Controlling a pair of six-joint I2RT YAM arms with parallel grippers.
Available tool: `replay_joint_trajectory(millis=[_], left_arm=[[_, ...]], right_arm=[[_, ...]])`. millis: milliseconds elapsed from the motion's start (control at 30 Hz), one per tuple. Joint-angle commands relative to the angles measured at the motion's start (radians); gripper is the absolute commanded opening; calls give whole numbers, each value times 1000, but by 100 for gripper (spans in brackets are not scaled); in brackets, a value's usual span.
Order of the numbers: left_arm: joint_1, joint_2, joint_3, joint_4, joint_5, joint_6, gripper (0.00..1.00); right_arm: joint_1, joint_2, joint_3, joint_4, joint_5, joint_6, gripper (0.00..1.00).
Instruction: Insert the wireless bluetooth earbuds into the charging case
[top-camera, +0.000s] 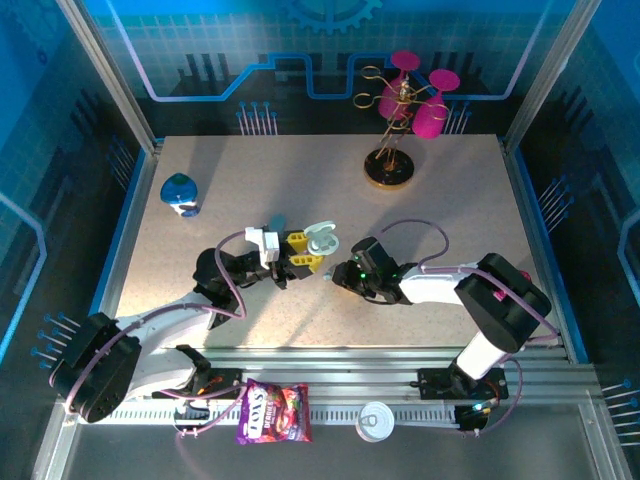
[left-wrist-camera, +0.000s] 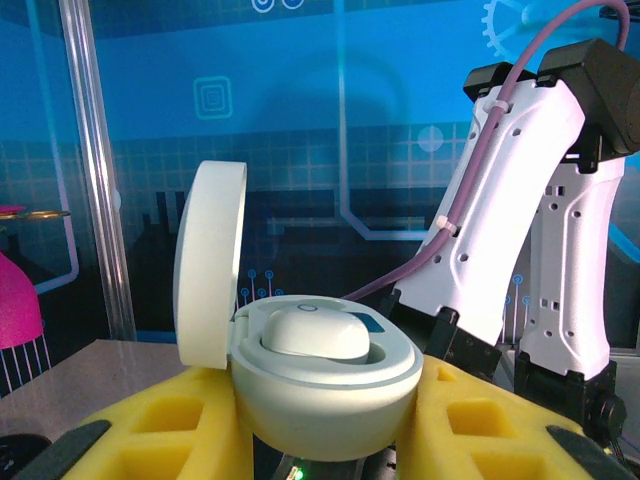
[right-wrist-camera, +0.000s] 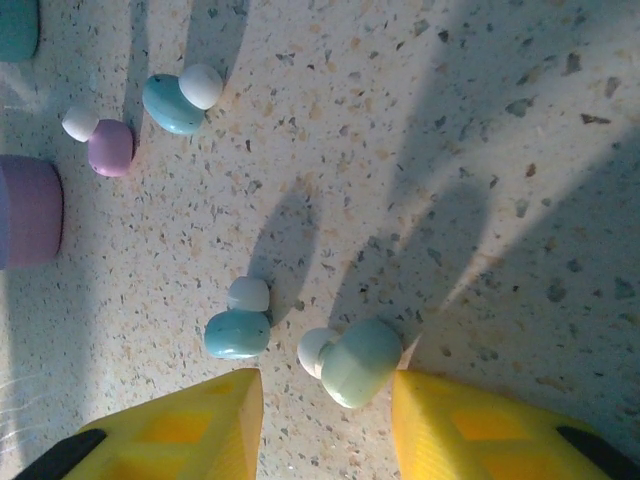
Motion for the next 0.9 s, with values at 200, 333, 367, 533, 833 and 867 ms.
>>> replay_joint_trajectory(millis=[200, 333, 367, 533, 833, 867], left_arm=[[4, -23, -12, 0, 21, 18, 22], [5, -23, -12, 0, 21, 19, 22], [5, -23, -12, 1, 20, 19, 22], [4, -21, -12, 0, 19, 19, 22], [5, -23, -15, 2, 17, 24, 22], [4, -24, -16, 3, 18, 22, 22]], right_arm=[[-16, 57, 30, 69, -29, -17, 33], [-15, 51, 38, 47, -22, -21, 30], [-15, 49, 40, 38, -20, -22, 30], [-12, 24, 47, 2, -6, -29, 30], [-33, 13, 39, 4, -20, -34, 30], [-33, 16, 39, 11, -25, -31, 30]])
